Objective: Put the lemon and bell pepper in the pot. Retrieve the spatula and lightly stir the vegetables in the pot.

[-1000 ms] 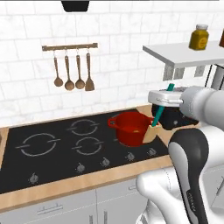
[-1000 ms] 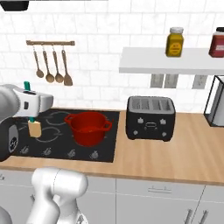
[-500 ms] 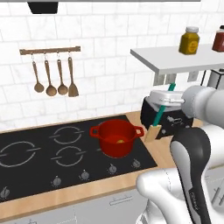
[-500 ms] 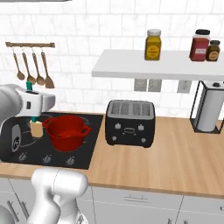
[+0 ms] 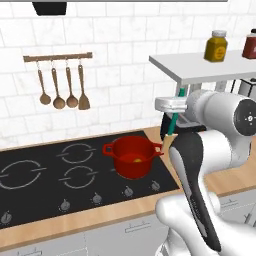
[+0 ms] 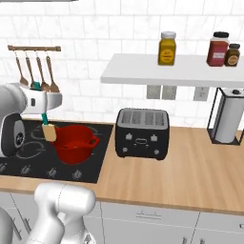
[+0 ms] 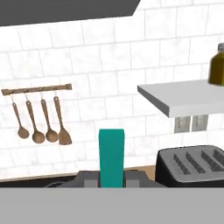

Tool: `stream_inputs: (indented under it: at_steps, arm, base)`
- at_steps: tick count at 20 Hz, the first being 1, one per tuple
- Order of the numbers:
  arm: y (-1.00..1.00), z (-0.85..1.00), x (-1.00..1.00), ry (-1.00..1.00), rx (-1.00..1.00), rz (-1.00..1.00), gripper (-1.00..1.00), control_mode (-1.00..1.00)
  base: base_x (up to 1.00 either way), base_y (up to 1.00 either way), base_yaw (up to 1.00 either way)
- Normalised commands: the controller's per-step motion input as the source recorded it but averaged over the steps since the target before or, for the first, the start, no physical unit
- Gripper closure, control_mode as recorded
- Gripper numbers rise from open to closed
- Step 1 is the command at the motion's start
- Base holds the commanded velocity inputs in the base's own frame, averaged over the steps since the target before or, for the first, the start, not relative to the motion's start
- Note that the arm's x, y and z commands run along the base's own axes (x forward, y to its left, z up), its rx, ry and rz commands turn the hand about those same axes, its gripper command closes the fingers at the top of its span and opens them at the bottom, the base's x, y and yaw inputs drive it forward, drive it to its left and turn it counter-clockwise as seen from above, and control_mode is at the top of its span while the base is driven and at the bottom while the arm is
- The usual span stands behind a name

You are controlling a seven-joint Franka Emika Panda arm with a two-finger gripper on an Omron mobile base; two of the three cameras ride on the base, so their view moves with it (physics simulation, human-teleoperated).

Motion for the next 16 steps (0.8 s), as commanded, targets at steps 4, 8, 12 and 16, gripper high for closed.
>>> stream_inputs:
  at_steps: [4,8,12,16]
  arm:
    - [0.35,-0.33,0.69,0.07,-0.14,-0.08,1.00,-1.00]
    - [0.39,-0.48,0.55,0.10,-0.06,-0.04,1.00,-1.00]
    - [0.23,-0.41,0.48,0.01,0.00,0.00,1.00,-1.00]
    - [0.05,-0.47,0.24,-0.01,0.00,0.00,1.00,-1.00]
  base:
    - [0.00,0.00,0.00]
    - [0.00,0.00,0.00]
    - [0.00,0.00,0.00]
    - [0.00,0.00,0.00]
